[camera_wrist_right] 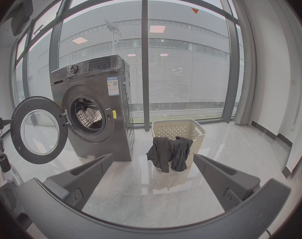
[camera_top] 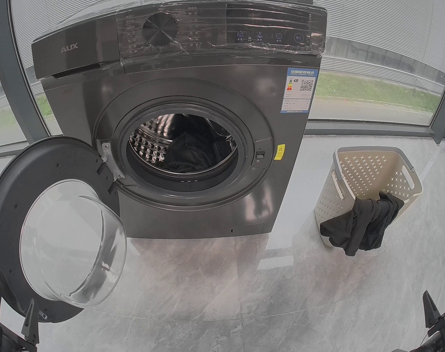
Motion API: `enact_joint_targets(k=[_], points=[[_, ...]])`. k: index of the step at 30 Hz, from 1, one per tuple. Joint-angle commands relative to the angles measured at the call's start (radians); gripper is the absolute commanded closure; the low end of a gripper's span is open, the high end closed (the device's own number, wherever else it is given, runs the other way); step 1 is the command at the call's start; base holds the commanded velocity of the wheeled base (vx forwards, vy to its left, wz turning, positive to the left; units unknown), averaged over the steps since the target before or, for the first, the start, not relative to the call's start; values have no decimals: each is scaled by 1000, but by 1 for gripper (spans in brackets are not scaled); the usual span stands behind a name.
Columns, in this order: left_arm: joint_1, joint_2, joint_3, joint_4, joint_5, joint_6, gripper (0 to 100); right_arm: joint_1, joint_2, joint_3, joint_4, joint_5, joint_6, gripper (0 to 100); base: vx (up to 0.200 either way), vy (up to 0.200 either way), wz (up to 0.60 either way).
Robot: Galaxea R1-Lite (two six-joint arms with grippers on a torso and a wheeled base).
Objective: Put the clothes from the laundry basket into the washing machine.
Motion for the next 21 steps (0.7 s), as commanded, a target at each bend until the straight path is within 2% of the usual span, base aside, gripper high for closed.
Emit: enact_joint_targets(k=[1, 2, 3, 4, 5, 6, 7, 8, 10, 13, 17, 19, 21], points=[[63, -35, 18, 14, -34, 82, 0, -23, -58, 16, 5, 20, 13, 0, 0, 0, 0], [62, -35, 18, 17, -37, 79, 0, -23, -58, 16, 5, 21, 13, 0, 0, 0, 0], [62, -35, 16, 22, -78, 70, 0, -24, -58, 16, 5, 23, 11, 0, 0, 0, 0], [62, -35, 16, 22, -78, 70, 0, -24, -58, 16, 5, 23, 11, 0, 0, 0, 0], [62, -35, 18, 22, -140, 41, 0, -23, -58, 16, 5, 21, 11, 0, 0, 0, 0], [63, -35, 18, 22, -149, 21, 0, -23, -58, 18, 5, 23, 11, 0, 0, -200, 0], [63, -35, 18, 22, -149, 16, 0, -23, -58, 16, 5, 23, 11, 0, 0, -200, 0], [63, -35, 18, 25, -127, -33, 0, -23, -58, 18, 5, 23, 10, 0, 0, -200, 0], [63, -35, 18, 31, -112, -71, 0, -23, -58, 16, 5, 23, 10, 0, 0, -200, 0], [63, -35, 18, 31, -107, -70, 0, -23, -58, 16, 5, 23, 10, 0, 0, -200, 0], [63, -35, 18, 26, -109, -24, 0, -23, -58, 16, 5, 23, 10, 0, 0, -200, 0], [63, -35, 18, 57, -149, -1, 0, -23, -58, 16, 5, 23, 10, 0, 0, -200, 0], [62, -35, 10, 104, -195, 1, 0, -23, -58, 16, 5, 23, 10, 0, 0, -200, 0]])
